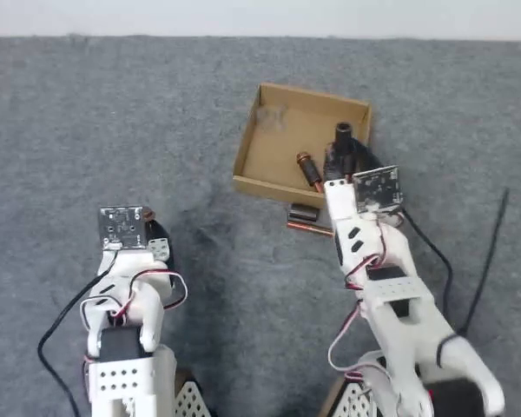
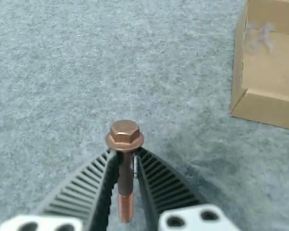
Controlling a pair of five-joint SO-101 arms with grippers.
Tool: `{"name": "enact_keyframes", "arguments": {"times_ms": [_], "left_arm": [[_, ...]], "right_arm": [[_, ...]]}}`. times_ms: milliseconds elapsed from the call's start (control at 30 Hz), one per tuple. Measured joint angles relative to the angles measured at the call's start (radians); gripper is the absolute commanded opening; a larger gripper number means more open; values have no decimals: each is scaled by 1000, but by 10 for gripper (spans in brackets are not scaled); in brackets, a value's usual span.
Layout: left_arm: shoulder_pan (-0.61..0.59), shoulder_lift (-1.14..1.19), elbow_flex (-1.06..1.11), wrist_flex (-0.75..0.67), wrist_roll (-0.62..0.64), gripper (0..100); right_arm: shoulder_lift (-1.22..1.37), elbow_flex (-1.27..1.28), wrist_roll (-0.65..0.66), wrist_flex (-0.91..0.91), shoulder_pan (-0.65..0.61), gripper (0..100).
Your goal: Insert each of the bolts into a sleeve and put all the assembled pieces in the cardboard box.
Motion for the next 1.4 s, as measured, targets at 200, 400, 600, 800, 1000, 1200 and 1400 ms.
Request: {"name": "enact_keyframes", "arguments": {"times_ms": [200, 400, 600, 800, 1000, 1200, 1400], "left_arm": [[0, 0, 0, 0, 0, 12], [0, 0, 0, 0, 0, 12], [0, 0, 0, 0, 0, 12], [0, 0, 0, 0, 0, 12], [0, 0, 0, 0, 0, 12], [0, 0, 0, 0, 0, 12], [2, -2, 0, 0, -3, 12]], "right_arm": [[190, -31, 0, -219, -51, 9], [399, -94, 0, -497, -120, 10], [620, -112, 5, -763, -183, 10], [855, -112, 87, -1023, -288, 10], [954, -117, 115, -1065, -396, 10], [953, -81, 115, -1066, -451, 10], [928, 14, 115, -1066, -480, 10]]}}
